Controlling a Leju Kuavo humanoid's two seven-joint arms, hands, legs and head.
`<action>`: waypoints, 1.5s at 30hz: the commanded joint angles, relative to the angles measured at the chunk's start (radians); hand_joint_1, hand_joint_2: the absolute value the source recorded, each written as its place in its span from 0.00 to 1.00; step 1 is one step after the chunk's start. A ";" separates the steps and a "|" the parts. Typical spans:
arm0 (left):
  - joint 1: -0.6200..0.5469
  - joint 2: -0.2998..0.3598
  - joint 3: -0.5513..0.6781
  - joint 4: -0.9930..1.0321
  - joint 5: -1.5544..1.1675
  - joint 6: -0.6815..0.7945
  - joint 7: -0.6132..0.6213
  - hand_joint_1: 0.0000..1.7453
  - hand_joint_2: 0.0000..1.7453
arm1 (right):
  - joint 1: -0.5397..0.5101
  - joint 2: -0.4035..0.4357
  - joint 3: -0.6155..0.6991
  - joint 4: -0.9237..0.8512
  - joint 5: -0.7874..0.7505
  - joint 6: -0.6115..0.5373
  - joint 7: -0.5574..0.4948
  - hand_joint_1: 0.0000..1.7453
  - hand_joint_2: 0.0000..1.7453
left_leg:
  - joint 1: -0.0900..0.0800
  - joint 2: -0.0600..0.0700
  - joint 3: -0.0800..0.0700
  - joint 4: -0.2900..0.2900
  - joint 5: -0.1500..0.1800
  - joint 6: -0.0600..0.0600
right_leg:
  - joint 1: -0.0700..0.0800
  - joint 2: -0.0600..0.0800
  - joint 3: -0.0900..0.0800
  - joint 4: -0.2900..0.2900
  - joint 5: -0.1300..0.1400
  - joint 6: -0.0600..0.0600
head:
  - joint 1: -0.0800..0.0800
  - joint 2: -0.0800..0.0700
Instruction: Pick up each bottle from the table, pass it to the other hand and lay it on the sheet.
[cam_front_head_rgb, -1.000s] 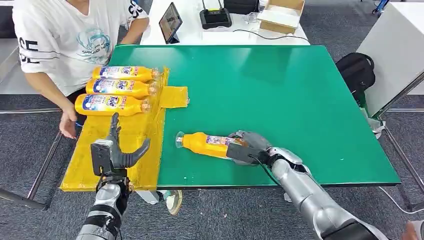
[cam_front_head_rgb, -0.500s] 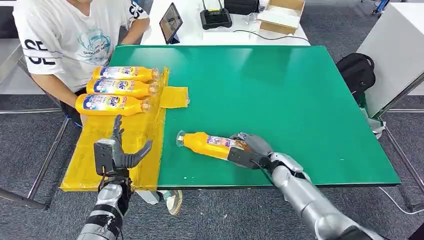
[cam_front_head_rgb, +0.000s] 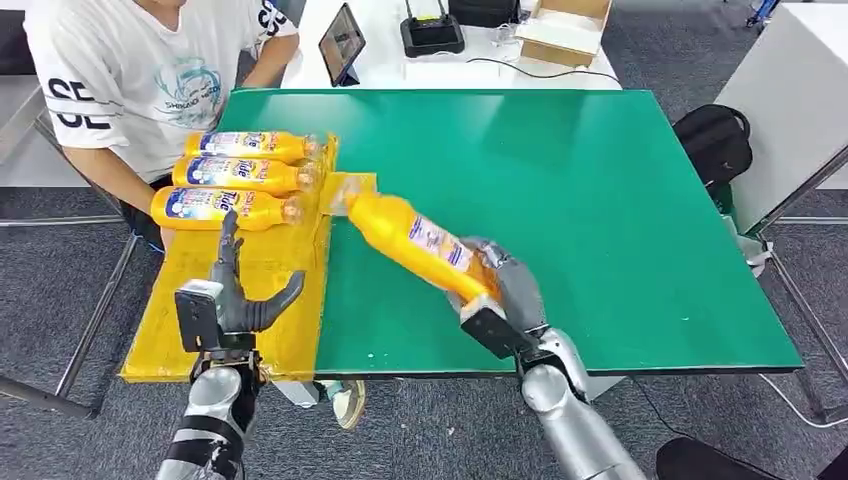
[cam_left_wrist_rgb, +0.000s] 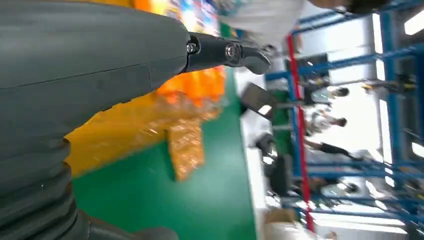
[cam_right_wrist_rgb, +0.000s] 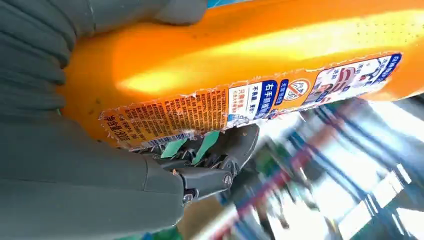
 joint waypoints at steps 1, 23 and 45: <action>-0.005 -0.014 -0.044 -0.025 0.186 -0.117 0.075 0.00 1.00 | 0.072 0.090 -0.121 -0.200 -0.013 -0.178 -0.146 1.00 1.00 | 0.000 0.001 0.002 0.000 -0.002 0.001 | 0.001 0.000 0.002 0.000 -0.002 -0.003 | 0.000 0.000; -0.009 0.024 -0.241 0.024 0.639 -0.589 0.288 0.00 1.00 | 0.052 0.132 0.046 0.120 0.067 -0.130 -0.251 1.00 1.00 | 0.001 0.004 0.006 -0.002 -0.002 0.001 | 0.002 0.002 0.005 -0.002 -0.001 -0.004 | 0.000 0.000; -0.056 0.005 -0.270 0.120 0.605 -0.560 0.295 0.00 1.00 | 0.006 0.211 0.222 0.378 0.160 -0.121 -0.237 1.00 1.00 | 0.001 0.003 0.005 -0.002 -0.002 0.001 | 0.001 0.001 0.004 -0.001 -0.002 -0.003 | 0.000 0.000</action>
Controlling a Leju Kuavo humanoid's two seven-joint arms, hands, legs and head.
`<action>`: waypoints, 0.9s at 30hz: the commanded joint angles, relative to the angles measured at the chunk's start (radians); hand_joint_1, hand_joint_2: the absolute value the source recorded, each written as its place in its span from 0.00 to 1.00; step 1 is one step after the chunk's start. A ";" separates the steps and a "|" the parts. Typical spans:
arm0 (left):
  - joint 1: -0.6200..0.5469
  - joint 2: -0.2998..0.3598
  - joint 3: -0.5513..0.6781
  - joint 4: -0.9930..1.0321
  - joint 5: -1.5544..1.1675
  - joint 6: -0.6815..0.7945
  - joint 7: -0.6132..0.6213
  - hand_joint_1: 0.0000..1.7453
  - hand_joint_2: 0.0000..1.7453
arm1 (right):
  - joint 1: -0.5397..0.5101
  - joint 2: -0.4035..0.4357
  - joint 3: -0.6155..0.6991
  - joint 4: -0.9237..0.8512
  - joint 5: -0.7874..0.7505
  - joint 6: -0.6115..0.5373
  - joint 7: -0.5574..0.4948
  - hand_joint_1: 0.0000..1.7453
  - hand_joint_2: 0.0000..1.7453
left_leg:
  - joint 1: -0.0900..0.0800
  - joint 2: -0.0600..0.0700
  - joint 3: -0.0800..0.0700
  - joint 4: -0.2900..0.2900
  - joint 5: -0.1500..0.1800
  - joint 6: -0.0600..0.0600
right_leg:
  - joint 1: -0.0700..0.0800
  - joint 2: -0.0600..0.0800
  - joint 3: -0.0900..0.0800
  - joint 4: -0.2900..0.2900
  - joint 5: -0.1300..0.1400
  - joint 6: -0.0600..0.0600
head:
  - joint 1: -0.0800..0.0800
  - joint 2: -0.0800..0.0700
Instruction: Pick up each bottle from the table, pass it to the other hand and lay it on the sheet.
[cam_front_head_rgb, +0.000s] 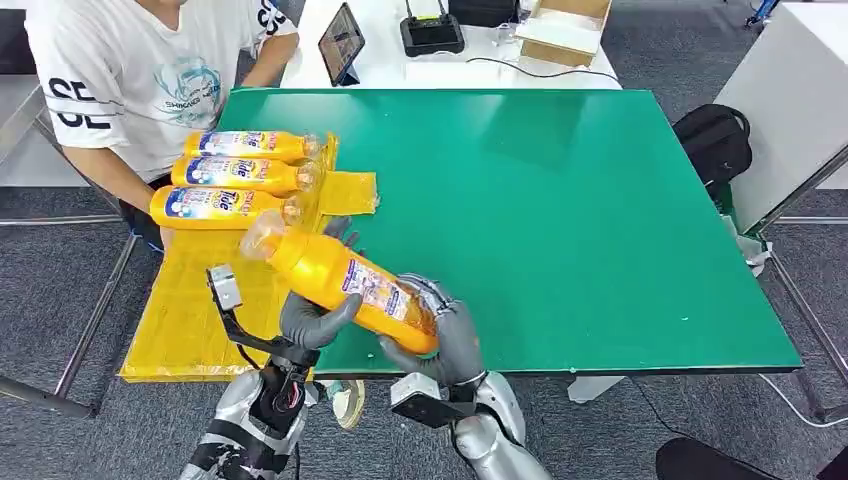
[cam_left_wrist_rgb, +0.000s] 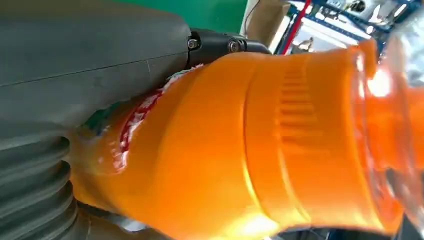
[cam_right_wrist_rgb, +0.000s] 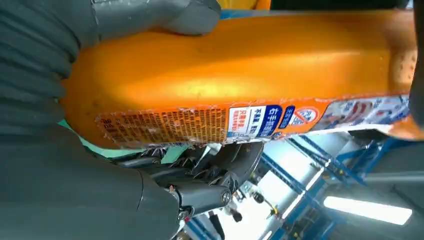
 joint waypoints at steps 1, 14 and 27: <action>-0.064 0.019 -0.046 0.113 -0.018 0.008 0.014 0.00 1.00 | -0.051 0.029 0.111 0.191 0.019 -0.003 0.005 1.00 1.00 | 0.000 0.000 0.004 -0.001 -0.001 0.001 | 0.001 -0.001 0.004 -0.001 -0.001 -0.002 | 0.000 0.000; -0.057 0.017 -0.035 0.102 -0.033 0.029 -0.004 0.00 1.00 | -0.054 0.031 0.138 0.231 -0.001 0.004 0.008 1.00 1.00 | 0.000 0.000 0.005 -0.001 -0.002 0.001 | 0.001 -0.002 0.005 -0.001 -0.002 -0.003 | 0.000 0.000; -0.043 0.012 -0.003 0.055 -0.101 0.114 -0.050 1.00 1.00 | -0.043 0.018 0.136 0.223 -0.028 0.009 0.025 1.00 1.00 | 0.001 -0.001 0.004 -0.001 -0.002 0.001 | 0.001 -0.002 0.004 -0.001 -0.002 -0.003 | 0.000 0.000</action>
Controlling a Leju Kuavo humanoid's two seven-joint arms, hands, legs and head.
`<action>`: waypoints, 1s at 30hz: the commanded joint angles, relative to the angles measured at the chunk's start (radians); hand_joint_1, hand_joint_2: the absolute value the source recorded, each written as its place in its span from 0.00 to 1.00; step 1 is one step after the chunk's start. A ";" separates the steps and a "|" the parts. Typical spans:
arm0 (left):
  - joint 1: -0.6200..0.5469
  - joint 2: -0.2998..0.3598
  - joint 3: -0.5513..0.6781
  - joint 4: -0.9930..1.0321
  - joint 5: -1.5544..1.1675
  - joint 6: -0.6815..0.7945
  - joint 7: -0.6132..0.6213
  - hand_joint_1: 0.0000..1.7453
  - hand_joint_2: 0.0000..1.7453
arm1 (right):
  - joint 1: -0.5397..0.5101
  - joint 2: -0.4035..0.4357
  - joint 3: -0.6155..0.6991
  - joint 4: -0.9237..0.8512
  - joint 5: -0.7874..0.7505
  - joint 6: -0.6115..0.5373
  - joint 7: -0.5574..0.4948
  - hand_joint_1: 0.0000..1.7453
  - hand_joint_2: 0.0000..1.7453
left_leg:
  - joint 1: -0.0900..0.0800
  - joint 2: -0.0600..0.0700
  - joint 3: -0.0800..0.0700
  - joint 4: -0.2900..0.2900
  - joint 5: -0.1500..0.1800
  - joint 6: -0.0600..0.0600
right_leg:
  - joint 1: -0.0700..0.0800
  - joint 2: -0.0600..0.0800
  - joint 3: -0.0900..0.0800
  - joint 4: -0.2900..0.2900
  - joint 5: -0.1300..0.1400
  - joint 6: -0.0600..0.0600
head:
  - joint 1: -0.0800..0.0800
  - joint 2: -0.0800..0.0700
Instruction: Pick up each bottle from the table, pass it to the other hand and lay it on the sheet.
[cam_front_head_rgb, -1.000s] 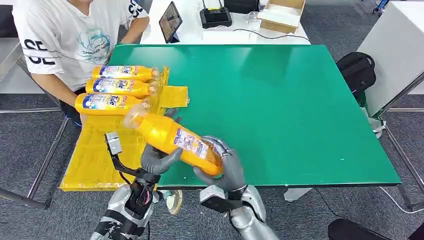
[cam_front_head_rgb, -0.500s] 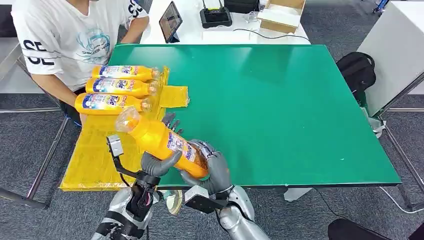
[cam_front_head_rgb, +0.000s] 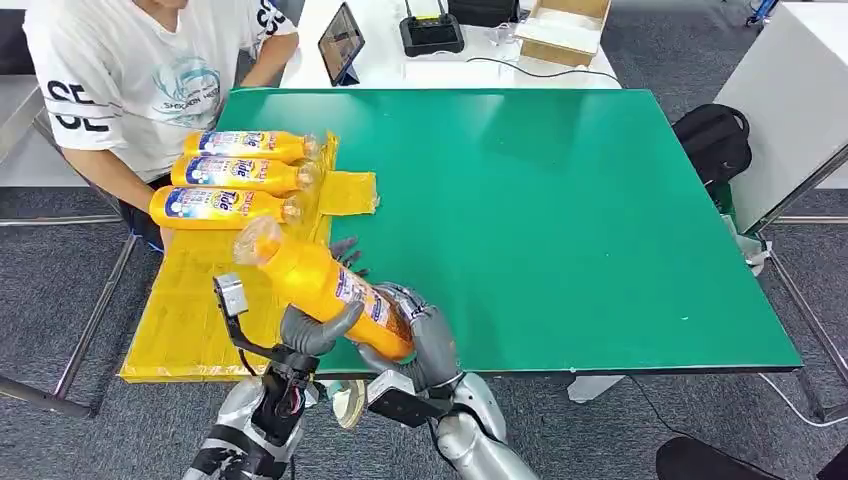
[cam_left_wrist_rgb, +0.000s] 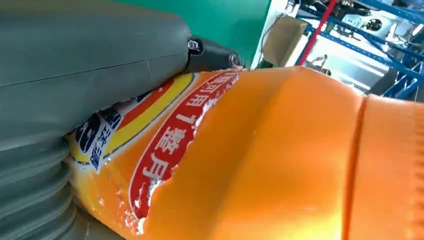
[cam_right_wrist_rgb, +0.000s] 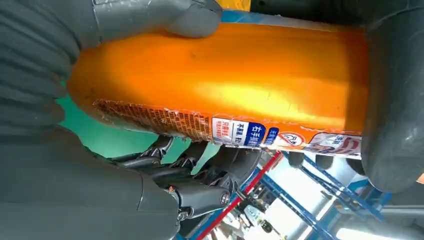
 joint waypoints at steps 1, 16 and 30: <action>-0.054 0.005 -0.006 0.009 -0.081 0.083 -0.035 1.00 1.00 | 0.005 -0.018 0.078 0.078 0.010 0.011 0.010 1.00 1.00 | 0.001 -0.001 0.007 -0.001 -0.003 0.002 | 0.002 -0.003 0.007 -0.001 -0.003 -0.004 | 0.000 0.000; -0.085 0.021 0.063 -0.037 -0.405 0.440 -0.170 1.00 1.00 | 0.043 -0.024 0.054 -0.062 -0.045 0.032 0.019 0.00 0.00 | 0.000 0.000 0.003 0.000 -0.002 0.001 | 0.001 -0.001 0.004 0.000 -0.001 -0.003 | 0.000 0.000; -0.307 0.149 0.490 0.295 -1.742 1.055 -0.113 1.00 1.00 | 0.090 -0.060 0.042 -0.360 -0.190 0.032 -0.026 0.00 0.00 | 0.000 0.003 0.002 0.000 0.000 0.000 | 0.001 0.002 0.001 0.001 0.000 -0.002 | 0.000 0.000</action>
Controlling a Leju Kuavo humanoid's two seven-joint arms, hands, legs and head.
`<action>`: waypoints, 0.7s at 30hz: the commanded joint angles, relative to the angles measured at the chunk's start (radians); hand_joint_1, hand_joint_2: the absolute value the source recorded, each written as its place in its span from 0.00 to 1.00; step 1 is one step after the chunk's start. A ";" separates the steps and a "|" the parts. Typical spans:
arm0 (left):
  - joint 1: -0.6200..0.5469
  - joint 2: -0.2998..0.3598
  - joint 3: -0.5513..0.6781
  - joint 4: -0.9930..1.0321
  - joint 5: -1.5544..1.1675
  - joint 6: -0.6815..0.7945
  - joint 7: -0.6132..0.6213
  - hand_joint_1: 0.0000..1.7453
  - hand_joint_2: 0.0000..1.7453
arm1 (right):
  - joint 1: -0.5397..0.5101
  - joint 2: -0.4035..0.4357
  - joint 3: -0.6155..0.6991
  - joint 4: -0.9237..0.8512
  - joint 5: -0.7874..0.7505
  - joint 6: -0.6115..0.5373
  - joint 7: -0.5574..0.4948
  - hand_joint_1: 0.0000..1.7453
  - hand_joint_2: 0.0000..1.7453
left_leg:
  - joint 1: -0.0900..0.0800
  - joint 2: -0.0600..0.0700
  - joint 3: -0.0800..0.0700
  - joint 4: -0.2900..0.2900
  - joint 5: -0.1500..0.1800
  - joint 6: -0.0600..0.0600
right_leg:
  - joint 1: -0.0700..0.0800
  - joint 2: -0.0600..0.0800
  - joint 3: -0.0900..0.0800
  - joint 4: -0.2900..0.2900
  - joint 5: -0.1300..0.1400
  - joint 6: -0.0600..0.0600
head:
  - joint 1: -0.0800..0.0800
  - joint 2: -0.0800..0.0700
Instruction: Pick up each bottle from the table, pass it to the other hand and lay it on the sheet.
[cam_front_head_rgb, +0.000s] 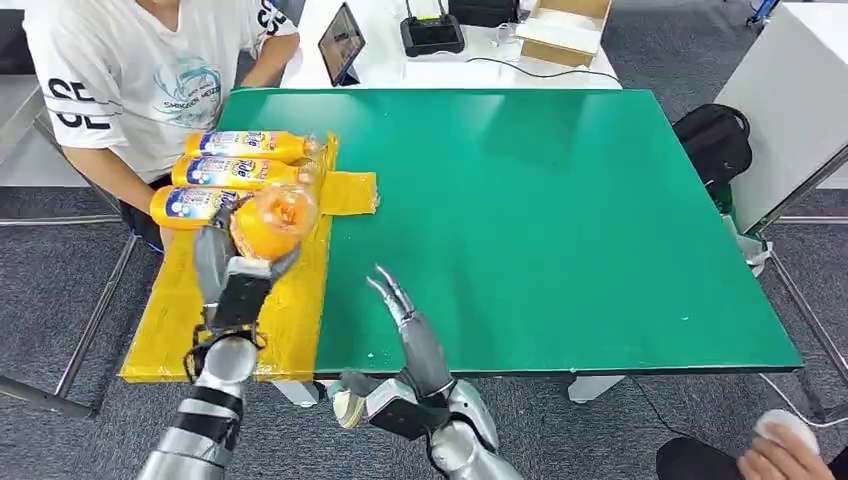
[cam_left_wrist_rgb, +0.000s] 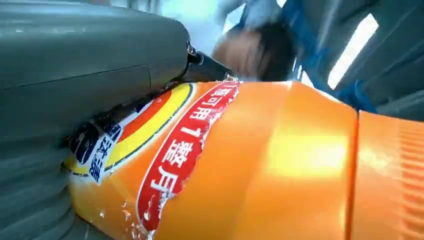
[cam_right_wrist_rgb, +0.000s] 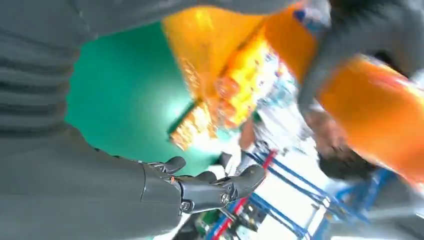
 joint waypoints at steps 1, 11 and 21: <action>-0.156 0.123 0.300 0.324 -0.751 0.039 0.171 1.00 1.00 | 0.029 -0.058 -0.004 -0.202 -0.081 -0.019 -0.022 0.00 0.00 | 0.000 0.004 0.005 0.000 -0.002 0.001 | 0.001 0.002 0.004 0.000 -0.001 -0.003 | 0.000 0.000; -0.265 0.294 0.009 0.680 -0.786 0.039 0.356 1.00 1.00 | 0.029 -0.062 -0.008 -0.208 -0.103 0.007 -0.020 0.00 0.00 | 0.000 -0.002 0.006 -0.001 -0.001 0.001 | 0.001 -0.004 0.006 -0.001 -0.002 -0.004 | 0.000 0.000; -0.290 0.295 -0.009 0.762 -0.786 0.037 0.372 1.00 1.00 | 0.032 -0.055 -0.002 -0.198 -0.104 0.020 -0.020 0.00 0.00 | 0.000 0.004 0.003 0.000 -0.001 0.001 | 0.001 0.002 0.001 0.000 -0.001 -0.003 | 0.000 0.000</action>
